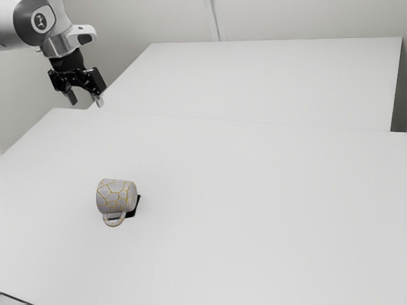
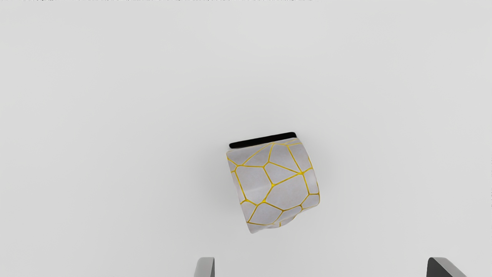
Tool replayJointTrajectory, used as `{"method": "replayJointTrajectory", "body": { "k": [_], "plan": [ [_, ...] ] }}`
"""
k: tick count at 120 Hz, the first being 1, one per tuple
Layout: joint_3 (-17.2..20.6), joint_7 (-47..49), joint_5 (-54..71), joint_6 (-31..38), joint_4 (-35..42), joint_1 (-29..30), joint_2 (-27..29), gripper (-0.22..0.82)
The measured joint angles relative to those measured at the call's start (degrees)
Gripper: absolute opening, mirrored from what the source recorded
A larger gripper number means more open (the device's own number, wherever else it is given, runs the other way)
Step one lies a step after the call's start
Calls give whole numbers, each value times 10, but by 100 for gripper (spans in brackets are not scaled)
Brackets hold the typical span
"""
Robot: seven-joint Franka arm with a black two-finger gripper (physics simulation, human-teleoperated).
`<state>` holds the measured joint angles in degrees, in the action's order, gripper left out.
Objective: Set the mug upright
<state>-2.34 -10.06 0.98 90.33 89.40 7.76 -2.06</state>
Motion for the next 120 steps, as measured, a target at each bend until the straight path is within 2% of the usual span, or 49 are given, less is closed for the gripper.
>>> {"method": "replayJointTrajectory", "body": {
  "k": [16, 29, 41, 52, 68, 77, 88, 99, 120],
  "plan": [
    [-17, 1, -8, 2, 17, -38, 10, 60],
    [-65, -2, -30, 9, 141, -94, 85, 60],
    [-112, -5, -44, 28, 248, -51, 135, 60],
    [-138, -8, -56, 58, 300, -44, 147, 60],
    [-187, -35, -131, 111, 331, -40, 102, 60],
    [-220, -68, -205, 135, 329, -33, 45, 60],
    [-242, -118, -297, 149, 313, -10, -13, 60],
    [-256, -167, -382, 143, 305, -7, -52, 60],
    [-276, -249, -514, 91, 321, -18, -64, 60]
  ]
}}
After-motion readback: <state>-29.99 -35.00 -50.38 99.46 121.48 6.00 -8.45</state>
